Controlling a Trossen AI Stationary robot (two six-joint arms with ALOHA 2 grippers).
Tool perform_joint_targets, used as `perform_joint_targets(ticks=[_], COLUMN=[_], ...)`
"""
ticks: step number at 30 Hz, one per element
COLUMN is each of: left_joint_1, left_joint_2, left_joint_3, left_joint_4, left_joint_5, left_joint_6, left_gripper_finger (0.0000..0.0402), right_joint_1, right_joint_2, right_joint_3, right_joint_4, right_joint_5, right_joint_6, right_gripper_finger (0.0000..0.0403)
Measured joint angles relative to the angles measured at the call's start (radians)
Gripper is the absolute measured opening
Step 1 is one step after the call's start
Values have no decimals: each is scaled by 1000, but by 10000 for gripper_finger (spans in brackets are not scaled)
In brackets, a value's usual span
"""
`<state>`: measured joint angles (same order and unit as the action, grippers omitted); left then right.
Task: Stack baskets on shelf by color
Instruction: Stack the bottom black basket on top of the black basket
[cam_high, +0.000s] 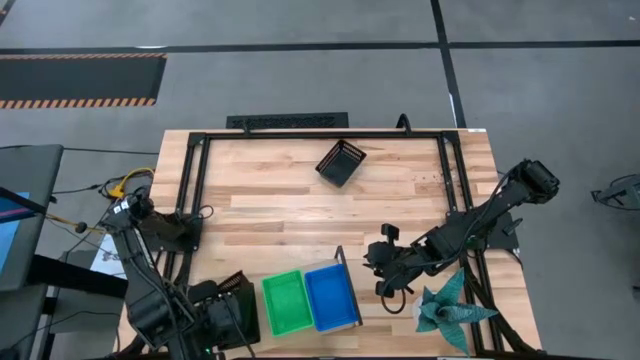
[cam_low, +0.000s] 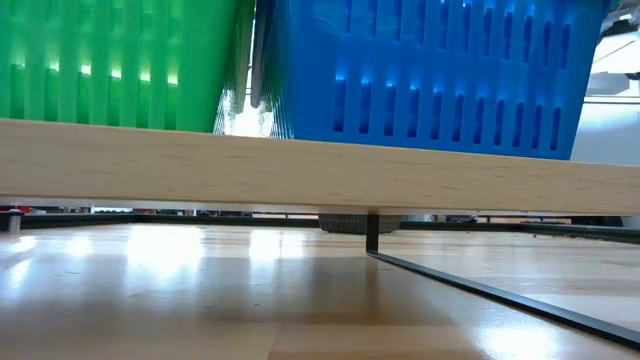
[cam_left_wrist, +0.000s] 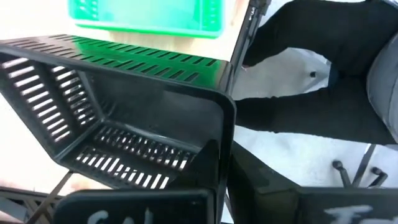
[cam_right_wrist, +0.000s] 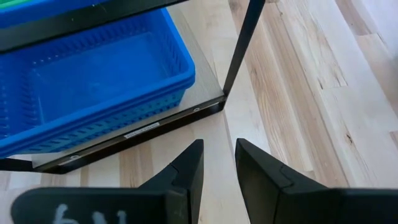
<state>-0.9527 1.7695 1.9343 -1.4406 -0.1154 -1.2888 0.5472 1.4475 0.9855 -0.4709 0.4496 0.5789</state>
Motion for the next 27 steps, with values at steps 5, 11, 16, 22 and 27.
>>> perform_joint_targets(ticks=[5, 11, 16, 22, 27], left_joint_1=[0, 0, 9, 24, 42], left_joint_2=[8, 91, 130, 131, 131], left_joint_3=[-1, -2, -2, -2, -2], left_joint_4=[-1, -3, -4, -9, -14], left_joint_5=[22, 158, 155, 100, 99], left_joint_6=[-49, 1, 51, 20, -32], left_gripper_finger=[0, 0, 0, 0, 0], right_joint_1=[1, 1, 0, 0, 1], right_joint_2=[0, 0, 0, 0, 0], right_joint_3=[0, 0, 0, 0, 0], right_joint_4=[0, 0, 0, 1, 0], right_joint_5=[0, 0, -1, -2, -2], right_joint_6=[0, -3, -3, -3, -3], right_gripper_finger=[118, 118, 118, 118, 118])
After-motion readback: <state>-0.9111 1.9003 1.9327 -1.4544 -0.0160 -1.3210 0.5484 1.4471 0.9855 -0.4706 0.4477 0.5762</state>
